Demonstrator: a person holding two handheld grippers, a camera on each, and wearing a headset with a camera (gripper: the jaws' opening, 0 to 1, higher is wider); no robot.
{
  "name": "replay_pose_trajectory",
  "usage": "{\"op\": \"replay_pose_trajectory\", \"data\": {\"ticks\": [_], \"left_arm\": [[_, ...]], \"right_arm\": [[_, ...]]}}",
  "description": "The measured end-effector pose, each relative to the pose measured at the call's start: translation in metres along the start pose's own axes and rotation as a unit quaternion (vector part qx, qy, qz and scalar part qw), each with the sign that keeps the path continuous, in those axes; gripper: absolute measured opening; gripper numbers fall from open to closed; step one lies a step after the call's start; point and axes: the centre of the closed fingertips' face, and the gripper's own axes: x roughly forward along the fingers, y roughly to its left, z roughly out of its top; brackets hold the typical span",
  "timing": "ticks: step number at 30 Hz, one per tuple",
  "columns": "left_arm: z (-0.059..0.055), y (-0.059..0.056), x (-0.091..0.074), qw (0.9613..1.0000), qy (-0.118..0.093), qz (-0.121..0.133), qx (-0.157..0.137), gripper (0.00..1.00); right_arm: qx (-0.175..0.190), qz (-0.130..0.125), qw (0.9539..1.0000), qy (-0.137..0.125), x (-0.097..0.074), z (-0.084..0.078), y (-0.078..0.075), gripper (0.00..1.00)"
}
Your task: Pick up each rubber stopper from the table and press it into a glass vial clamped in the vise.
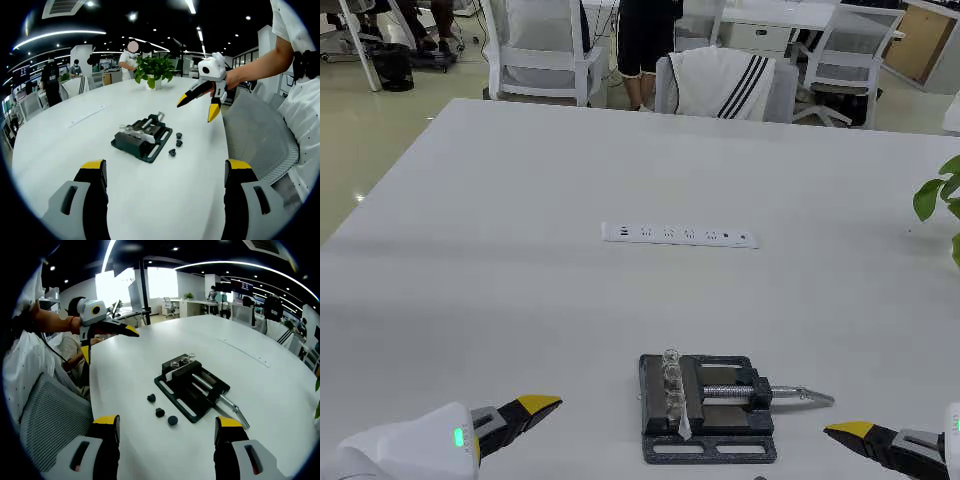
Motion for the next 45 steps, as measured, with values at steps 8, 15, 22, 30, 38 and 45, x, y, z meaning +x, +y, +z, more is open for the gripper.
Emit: {"op": "replay_pose_trajectory", "data": {"ticks": [8, 15, 22, 30, 38, 45], "left_arm": [[-0.0006, -0.0013, 0.0019, 1.0000, -0.001, -0.002, 0.000, 0.97], [-0.0031, -0.0012, 0.0030, 1.0000, -0.001, -0.002, -0.004, 0.97], [-0.0040, -0.0012, 0.0039, 1.0000, -0.003, -0.003, -0.006, 0.97], [-0.0057, -0.0016, 0.0046, 1.0000, -0.003, -0.006, -0.006, 0.97], [-0.0061, -0.0007, 0.0042, 1.0000, -0.004, -0.005, -0.006, 0.97], [-0.0078, -0.0005, 0.0050, 1.0000, -0.003, -0.007, -0.004, 0.96]], "right_arm": [[0.000, 0.002, 1.0000, 0.004, 0.0009, -0.0008, 0.0020, 0.76], [0.000, 0.004, 1.0000, 0.007, 0.0020, -0.0002, 0.0036, 0.76], [-0.002, 0.005, 0.9999, 0.011, 0.0032, 0.0010, 0.0059, 0.75], [-0.008, 0.010, 0.9997, 0.022, 0.0025, -0.0032, 0.0034, 0.74], [-0.021, 0.018, 0.9990, 0.035, 0.0042, 0.0013, 0.0024, 0.70], [-0.051, 0.032, 0.9961, 0.064, 0.0101, 0.0036, 0.0027, 0.64]]}}
